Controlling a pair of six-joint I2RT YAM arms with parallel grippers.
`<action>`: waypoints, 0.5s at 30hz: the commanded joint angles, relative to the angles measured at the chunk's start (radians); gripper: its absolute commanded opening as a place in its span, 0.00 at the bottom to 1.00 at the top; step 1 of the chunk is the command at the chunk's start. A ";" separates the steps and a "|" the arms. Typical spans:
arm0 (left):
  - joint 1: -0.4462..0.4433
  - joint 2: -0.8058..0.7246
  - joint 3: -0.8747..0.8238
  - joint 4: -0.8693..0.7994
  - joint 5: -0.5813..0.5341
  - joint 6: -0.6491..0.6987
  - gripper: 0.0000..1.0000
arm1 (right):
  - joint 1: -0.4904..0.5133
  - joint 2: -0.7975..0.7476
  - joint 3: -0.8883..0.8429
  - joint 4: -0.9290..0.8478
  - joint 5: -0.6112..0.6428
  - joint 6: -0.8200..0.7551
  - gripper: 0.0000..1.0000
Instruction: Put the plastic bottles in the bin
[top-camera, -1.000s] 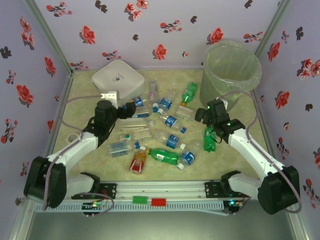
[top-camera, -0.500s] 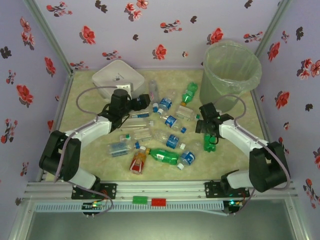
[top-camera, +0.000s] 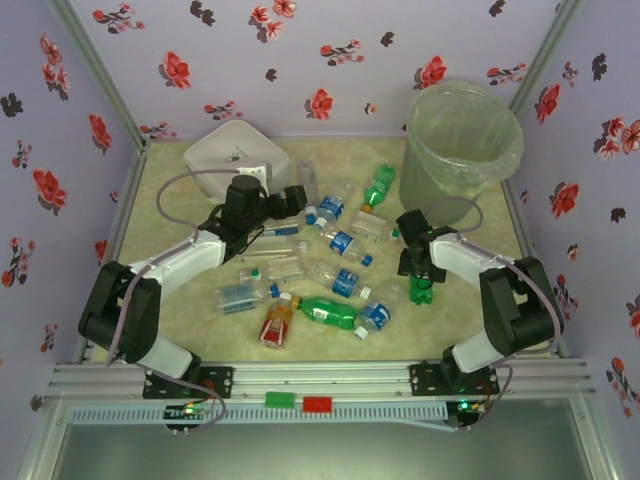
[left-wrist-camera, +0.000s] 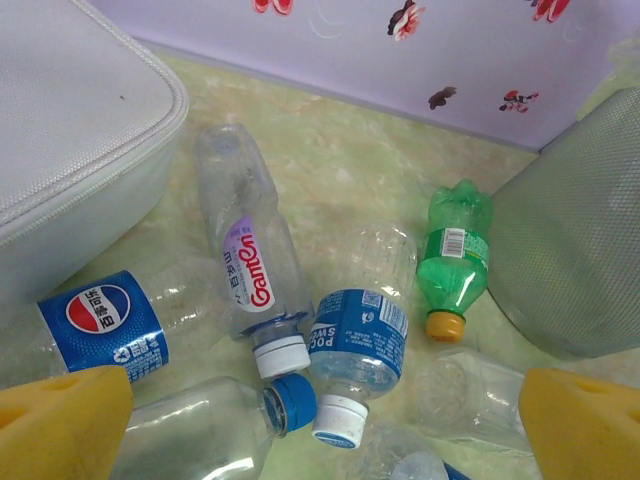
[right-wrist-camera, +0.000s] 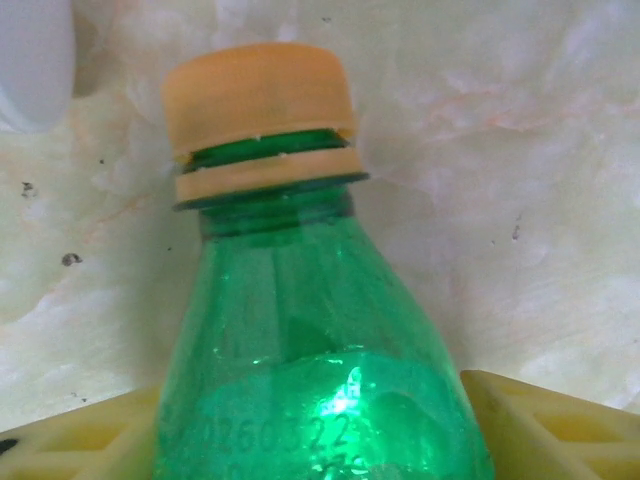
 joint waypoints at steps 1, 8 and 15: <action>-0.004 -0.002 0.018 -0.048 0.002 0.019 1.00 | -0.004 -0.009 -0.006 -0.002 0.001 0.012 0.61; -0.004 -0.014 0.006 -0.090 -0.004 0.051 1.00 | -0.003 -0.067 0.007 -0.026 -0.014 -0.020 0.43; 0.004 -0.050 -0.036 -0.122 -0.138 0.041 1.00 | 0.002 -0.162 0.119 -0.072 -0.103 -0.051 0.39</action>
